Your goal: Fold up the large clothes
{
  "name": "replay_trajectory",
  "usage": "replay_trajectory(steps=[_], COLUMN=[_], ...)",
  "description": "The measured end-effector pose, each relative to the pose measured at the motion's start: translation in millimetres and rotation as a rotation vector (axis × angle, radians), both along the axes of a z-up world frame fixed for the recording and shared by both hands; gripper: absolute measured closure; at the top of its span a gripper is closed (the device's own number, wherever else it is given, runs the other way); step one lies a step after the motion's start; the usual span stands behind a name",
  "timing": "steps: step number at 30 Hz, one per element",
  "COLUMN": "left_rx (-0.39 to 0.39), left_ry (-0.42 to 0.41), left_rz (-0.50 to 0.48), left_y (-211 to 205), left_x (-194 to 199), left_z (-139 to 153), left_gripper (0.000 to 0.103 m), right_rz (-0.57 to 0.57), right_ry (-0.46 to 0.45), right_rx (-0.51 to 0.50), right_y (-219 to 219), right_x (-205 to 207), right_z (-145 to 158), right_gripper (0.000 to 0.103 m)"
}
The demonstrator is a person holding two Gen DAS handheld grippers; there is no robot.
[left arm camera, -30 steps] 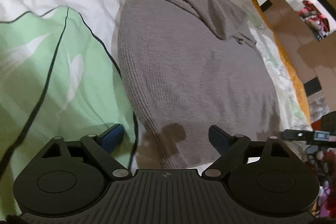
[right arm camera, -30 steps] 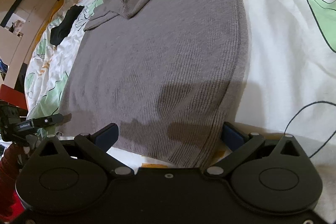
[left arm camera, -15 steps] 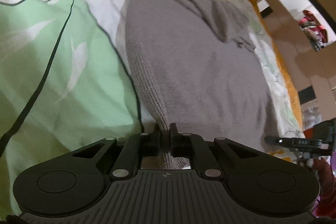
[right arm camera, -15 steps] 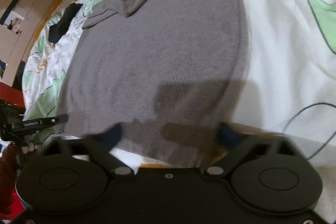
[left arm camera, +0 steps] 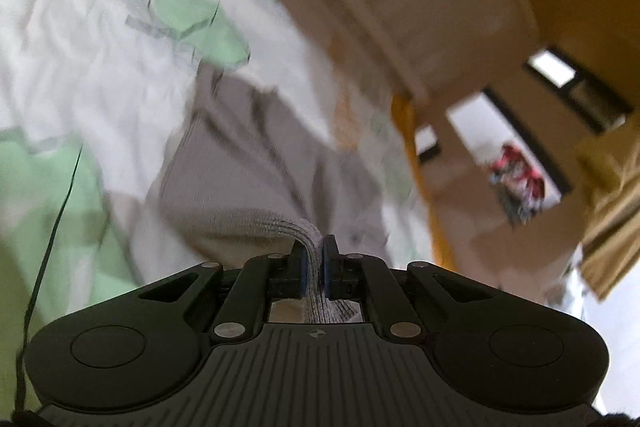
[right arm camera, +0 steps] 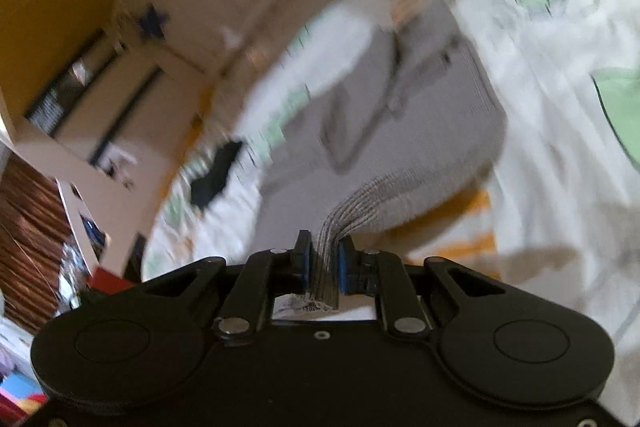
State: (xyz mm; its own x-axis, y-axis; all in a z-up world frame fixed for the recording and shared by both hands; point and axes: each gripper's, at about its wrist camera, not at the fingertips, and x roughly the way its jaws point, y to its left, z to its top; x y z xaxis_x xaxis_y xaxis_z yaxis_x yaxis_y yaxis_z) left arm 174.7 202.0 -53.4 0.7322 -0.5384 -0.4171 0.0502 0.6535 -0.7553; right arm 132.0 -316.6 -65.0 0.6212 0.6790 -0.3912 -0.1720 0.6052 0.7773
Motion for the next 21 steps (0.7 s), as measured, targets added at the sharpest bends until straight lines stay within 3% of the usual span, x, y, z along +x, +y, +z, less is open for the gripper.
replay_trajectory(steps=[5, 10, 16, 21], left_rx=[-0.003, 0.015, 0.107, 0.159], left_ry=[-0.104, -0.150, -0.129, -0.041], left_rz=[0.038, 0.075, 0.105, 0.127], left_y=[3.2, 1.7, -7.2, -11.4], left_x=[47.8, 103.7, 173.1, 218.4], left_z=[22.2, 29.6, 7.9, -27.5], left_gripper=[0.096, 0.096, 0.096, 0.096], right_rz=[-0.045, -0.087, -0.138, -0.154], right_ry=[-0.091, -0.134, -0.105, -0.043], right_rx=[0.043, 0.052, 0.021, -0.045], right_y=[1.2, 2.9, 12.4, 18.8], right_x=[49.3, 113.6, 192.2, 244.7], right_z=[21.5, 29.2, 9.8, -19.5], right_gripper=[0.081, 0.081, 0.081, 0.081])
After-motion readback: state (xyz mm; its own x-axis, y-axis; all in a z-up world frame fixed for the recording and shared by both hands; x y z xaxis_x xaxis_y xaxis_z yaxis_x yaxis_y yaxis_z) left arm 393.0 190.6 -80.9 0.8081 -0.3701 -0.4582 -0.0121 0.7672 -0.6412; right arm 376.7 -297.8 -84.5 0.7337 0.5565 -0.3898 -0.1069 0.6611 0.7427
